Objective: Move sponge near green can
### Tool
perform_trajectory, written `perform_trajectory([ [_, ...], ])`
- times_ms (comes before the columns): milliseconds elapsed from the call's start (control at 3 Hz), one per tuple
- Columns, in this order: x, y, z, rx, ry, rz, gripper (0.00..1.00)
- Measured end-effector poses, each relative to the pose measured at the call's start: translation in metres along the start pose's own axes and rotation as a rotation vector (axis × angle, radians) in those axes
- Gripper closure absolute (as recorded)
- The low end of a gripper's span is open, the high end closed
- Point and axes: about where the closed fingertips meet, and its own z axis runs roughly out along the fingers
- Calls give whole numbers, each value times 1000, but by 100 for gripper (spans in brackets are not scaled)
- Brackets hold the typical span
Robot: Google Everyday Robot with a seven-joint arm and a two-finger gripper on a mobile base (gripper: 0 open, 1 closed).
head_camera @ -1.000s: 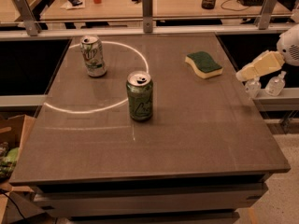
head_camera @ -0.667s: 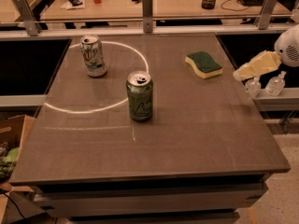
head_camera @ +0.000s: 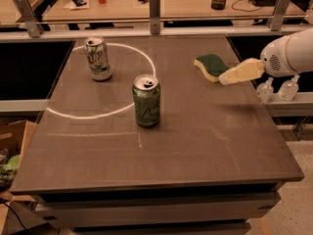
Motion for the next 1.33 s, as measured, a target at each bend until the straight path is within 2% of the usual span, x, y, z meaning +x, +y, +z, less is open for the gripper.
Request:
perform_trajectory([
  [333,-6,21,27,-56,-39,15,0],
  [667,-9,35,49,-97,-71,0,0],
  [1000,-9,43,72,-118,-82,-14,0],
  [1333,-8,40,90,-119,-82,-31,0],
])
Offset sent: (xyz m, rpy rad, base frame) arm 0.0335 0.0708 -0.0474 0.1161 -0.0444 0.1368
